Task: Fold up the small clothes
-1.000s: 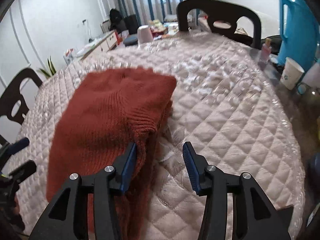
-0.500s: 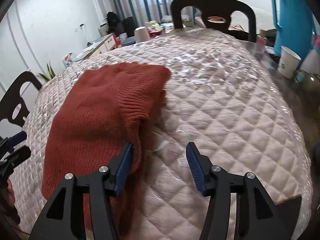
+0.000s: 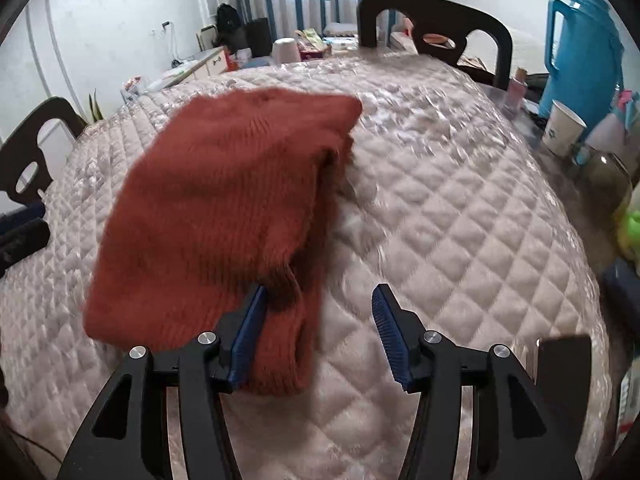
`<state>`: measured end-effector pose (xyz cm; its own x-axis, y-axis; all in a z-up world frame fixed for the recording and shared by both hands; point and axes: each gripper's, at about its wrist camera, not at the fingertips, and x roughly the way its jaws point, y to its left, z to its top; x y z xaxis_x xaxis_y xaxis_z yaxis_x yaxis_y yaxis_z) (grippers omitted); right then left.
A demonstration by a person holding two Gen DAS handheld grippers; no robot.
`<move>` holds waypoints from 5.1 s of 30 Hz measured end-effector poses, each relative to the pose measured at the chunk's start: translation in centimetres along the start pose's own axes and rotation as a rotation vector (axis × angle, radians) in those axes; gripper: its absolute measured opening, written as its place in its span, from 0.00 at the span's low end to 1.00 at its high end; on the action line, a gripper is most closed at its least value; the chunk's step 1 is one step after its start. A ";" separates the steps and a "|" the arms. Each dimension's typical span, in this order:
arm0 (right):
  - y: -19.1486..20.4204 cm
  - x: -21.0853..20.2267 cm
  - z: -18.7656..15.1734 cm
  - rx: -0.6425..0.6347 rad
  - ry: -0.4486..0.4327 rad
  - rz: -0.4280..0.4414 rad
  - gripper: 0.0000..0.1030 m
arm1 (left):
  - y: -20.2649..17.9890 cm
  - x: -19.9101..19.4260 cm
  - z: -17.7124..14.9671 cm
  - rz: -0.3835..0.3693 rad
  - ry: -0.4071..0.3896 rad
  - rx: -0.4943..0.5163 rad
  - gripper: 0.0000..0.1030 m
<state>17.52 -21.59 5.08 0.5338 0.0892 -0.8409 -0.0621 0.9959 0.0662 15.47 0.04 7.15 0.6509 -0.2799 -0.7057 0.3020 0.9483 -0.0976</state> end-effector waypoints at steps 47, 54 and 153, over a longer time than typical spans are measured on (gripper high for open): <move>-0.7 1.1 -0.9 0.099 -0.006 0.303 0.65 | 1.8 18.0 10.4 -0.284 0.270 -0.214 0.95; -1.1 0.5 -1.4 0.114 -0.040 0.254 0.65 | 2.3 18.2 10.5 -0.312 0.277 -0.232 0.95; 18.2 11.2 2.1 0.078 0.151 0.644 0.25 | 22.1 8.9 7.1 -0.056 0.139 -0.352 0.30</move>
<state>24.14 -2.48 -2.03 0.2857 0.6690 -0.6861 -0.2652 0.7432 0.6143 32.88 17.43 3.72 0.5323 -0.3326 -0.7785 0.0609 0.9322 -0.3567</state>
